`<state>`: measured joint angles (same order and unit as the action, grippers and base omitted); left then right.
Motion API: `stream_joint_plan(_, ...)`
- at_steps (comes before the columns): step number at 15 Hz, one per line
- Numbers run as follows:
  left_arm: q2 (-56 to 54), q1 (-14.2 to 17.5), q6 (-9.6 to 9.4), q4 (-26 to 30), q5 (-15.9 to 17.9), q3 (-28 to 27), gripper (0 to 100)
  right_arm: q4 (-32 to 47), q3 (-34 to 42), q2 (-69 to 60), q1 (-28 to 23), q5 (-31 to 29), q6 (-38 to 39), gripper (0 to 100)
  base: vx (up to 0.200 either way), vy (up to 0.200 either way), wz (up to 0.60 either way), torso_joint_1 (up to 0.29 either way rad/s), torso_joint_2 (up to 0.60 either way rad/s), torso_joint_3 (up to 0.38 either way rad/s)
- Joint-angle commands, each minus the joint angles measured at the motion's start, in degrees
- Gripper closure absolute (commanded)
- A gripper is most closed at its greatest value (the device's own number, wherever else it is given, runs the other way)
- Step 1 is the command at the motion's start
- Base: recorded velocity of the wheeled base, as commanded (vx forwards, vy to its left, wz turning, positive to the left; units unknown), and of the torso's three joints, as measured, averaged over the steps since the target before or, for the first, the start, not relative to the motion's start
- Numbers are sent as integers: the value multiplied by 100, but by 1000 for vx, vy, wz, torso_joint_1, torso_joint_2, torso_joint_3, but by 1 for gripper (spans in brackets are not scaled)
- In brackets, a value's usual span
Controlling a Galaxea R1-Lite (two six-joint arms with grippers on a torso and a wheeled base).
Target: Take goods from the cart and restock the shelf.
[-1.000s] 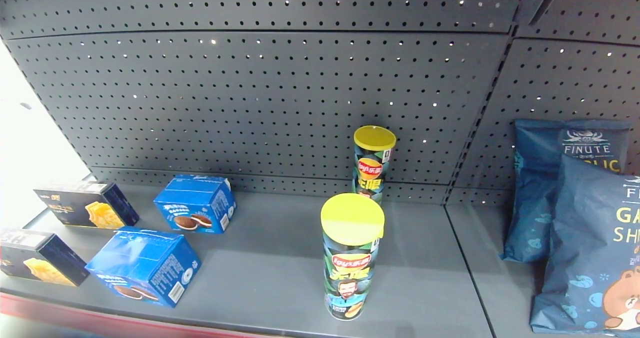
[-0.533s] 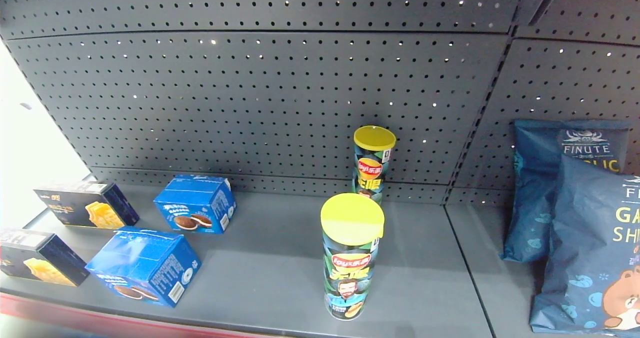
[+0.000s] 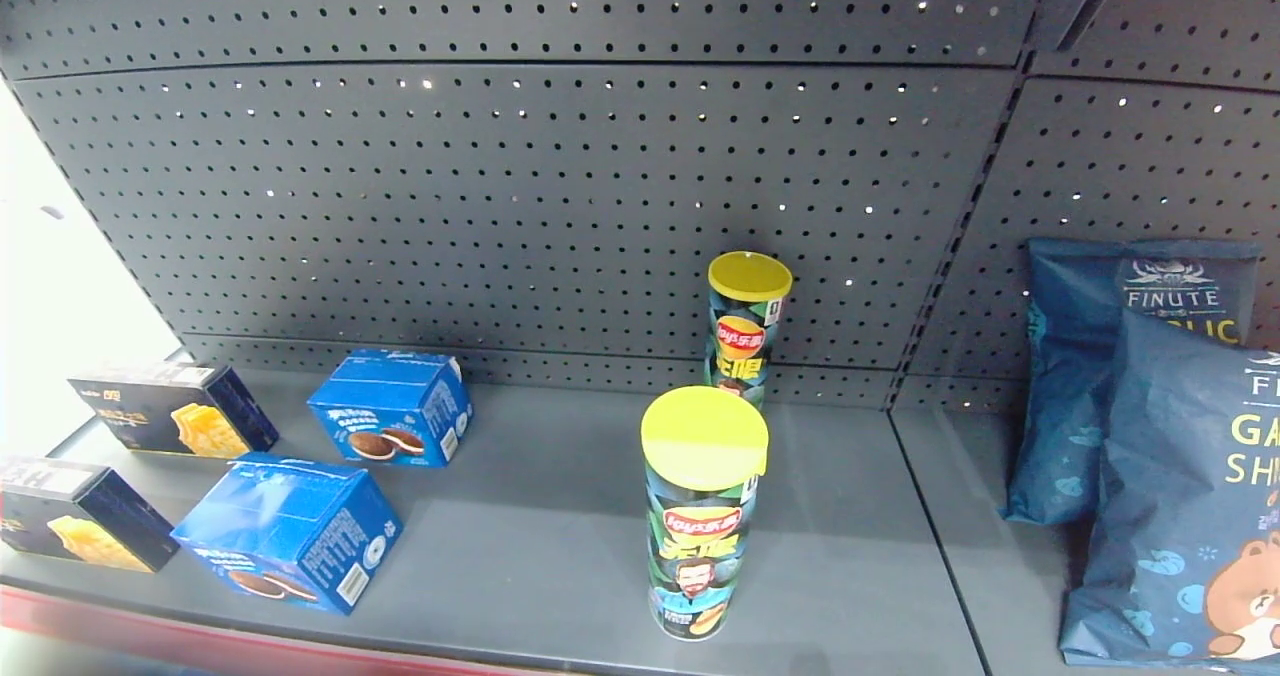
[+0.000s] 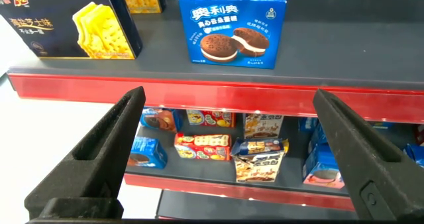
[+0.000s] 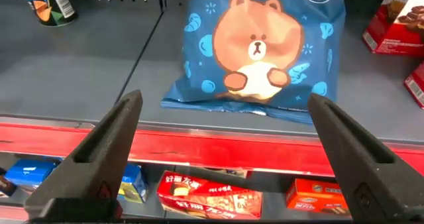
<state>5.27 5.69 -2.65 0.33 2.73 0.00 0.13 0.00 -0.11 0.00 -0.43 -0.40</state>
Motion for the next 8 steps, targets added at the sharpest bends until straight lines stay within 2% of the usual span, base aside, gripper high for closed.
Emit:
stream_joint_plan(1,9,2,1,2,-1,0,0,4,0,11,0,8,-4,0,0,0,0,0,0,0)
stream_joint_plan(6,9,2,-34,2,8,0,0,4,0,11,0,8,14,0,0,0,0,0,0,0)
stream_joint_plan(7,27,-7,-122,20,-9,-18,0,4,0,11,0,8,14,0,0,0,0,0,0,0)
stream_joint_plan(8,53,-16,-500,55,61,-264,0,4,0,11,0,8,14,0,0,0,0,0,0,0)
